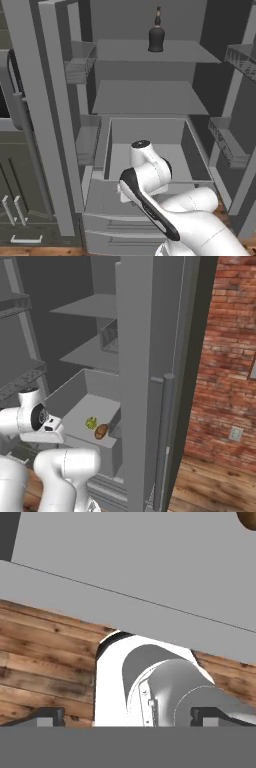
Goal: Place the potato and broccoli inside the fridge drawer. Close the drawer after placing the vegetables.
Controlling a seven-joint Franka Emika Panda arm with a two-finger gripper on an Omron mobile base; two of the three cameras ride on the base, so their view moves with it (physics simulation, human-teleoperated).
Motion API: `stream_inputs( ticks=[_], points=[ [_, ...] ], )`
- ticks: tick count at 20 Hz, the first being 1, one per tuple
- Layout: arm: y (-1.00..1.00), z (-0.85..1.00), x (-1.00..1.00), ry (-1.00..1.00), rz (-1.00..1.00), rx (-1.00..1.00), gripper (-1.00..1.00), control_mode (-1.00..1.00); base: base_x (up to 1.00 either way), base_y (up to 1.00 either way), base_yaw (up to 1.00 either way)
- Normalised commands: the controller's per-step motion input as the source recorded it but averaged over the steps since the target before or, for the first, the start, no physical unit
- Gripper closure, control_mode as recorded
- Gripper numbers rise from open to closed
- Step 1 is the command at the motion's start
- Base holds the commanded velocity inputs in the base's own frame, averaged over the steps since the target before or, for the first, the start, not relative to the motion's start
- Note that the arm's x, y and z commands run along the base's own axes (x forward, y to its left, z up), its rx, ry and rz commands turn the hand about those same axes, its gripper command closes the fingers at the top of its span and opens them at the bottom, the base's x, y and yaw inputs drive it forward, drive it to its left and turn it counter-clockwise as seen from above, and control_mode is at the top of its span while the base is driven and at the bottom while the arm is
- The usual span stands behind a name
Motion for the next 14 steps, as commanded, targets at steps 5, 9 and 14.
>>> stream_inputs(
  ticks=[5,9,14],
  points=[
    [0.0,-0.17,0.43,-0.11,0.0,0.0,-1.0,-1.0,0.0,0.0,0.0],
    [0.0,0.01,0.53,-0.11,0.01,0.0,-1.0,-1.0,0.0,0.0,0.0],
    [0.0,0.29,0.56,-0.02,0.02,0.0,-1.0,-1.0,0.0,0.0,0.0]
  ],
)
